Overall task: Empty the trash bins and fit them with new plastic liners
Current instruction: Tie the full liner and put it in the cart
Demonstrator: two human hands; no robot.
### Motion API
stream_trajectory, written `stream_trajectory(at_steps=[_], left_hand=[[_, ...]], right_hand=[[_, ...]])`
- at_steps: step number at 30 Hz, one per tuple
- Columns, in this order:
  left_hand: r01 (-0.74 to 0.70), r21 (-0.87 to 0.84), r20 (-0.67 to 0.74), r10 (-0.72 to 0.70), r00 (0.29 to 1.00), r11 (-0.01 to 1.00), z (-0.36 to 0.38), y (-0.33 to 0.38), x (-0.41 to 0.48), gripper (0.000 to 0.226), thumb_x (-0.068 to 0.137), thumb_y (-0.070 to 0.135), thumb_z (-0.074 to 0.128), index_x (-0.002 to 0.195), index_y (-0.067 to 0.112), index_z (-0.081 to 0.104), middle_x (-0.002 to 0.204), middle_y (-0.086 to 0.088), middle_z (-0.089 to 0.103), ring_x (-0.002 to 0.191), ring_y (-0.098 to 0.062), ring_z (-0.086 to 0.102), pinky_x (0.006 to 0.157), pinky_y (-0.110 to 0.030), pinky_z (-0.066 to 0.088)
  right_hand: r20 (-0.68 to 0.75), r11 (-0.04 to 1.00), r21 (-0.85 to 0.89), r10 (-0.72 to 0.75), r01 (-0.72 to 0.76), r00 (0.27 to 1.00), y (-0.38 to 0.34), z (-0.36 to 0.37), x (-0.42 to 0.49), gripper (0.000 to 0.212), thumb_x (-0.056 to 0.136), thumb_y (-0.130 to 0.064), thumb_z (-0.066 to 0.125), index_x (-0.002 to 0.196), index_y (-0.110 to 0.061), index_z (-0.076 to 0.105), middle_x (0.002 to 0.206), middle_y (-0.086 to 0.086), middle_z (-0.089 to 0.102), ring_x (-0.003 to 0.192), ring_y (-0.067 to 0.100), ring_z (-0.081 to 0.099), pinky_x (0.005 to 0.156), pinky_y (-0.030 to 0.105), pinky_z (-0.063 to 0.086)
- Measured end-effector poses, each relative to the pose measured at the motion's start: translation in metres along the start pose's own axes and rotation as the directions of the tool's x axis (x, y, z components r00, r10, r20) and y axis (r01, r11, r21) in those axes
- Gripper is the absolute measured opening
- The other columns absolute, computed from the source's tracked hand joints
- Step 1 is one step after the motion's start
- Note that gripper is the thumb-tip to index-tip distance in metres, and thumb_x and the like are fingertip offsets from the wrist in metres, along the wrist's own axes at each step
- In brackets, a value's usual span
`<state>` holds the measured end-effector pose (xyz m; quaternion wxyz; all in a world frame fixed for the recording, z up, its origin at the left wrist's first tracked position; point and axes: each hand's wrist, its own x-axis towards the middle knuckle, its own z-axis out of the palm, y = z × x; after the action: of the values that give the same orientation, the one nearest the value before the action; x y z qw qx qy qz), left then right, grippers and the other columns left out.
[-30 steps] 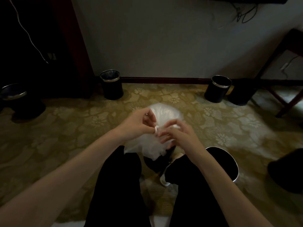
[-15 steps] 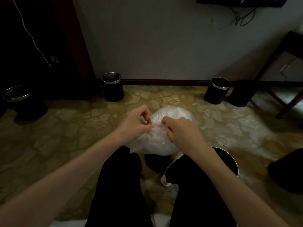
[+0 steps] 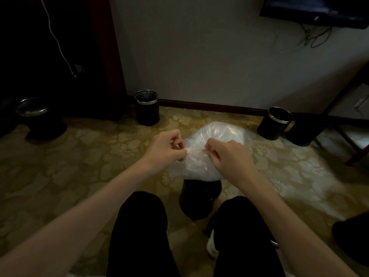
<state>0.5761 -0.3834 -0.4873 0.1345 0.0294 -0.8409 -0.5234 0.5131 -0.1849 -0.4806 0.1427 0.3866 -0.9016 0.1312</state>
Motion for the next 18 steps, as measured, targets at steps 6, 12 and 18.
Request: stream_trajectory(at_steps=[6,12,18], left_hand=[[0.119,-0.075,-0.016,-0.120,0.993,0.990,-0.046,-0.045,0.065,0.018,0.084,-0.007,0.065,0.079,0.004,0.053,0.081,-0.018,0.062,0.065,-0.009,0.063,0.064,-0.025,0.056],[0.229,-0.174,-0.120,-0.251,0.960,0.958,-0.115,-0.053,0.151,0.014,0.096,0.009,0.058,0.108,0.004,0.064,0.094,-0.003,0.064,0.076,-0.002,0.059,0.065,-0.012,0.048],[0.317,-0.311,-0.216,-0.392,0.894,0.896,-0.242,0.036,0.191,0.018,0.098,0.005,0.053,0.110,0.006,0.066,0.095,-0.008,0.066,0.082,-0.013,0.060,0.067,-0.014,0.048]], right_hand=[[0.122,0.976,0.211,0.024,-0.050,0.992,0.001,0.050,0.103,0.015,0.097,-0.025,0.051,0.102,-0.020,0.064,0.066,-0.005,0.066,0.064,0.014,0.062,0.064,0.036,0.052],[0.219,0.772,0.593,0.116,-0.227,0.969,-0.021,0.071,0.230,0.011,0.098,-0.018,0.052,0.097,-0.021,0.063,0.056,-0.004,0.066,0.051,0.006,0.063,0.053,0.019,0.050],[0.288,0.713,0.653,0.079,-0.255,0.955,-0.094,-0.021,0.354,0.009,0.100,-0.019,0.053,0.100,-0.022,0.062,0.061,-0.002,0.068,0.056,0.009,0.066,0.056,0.024,0.055]])
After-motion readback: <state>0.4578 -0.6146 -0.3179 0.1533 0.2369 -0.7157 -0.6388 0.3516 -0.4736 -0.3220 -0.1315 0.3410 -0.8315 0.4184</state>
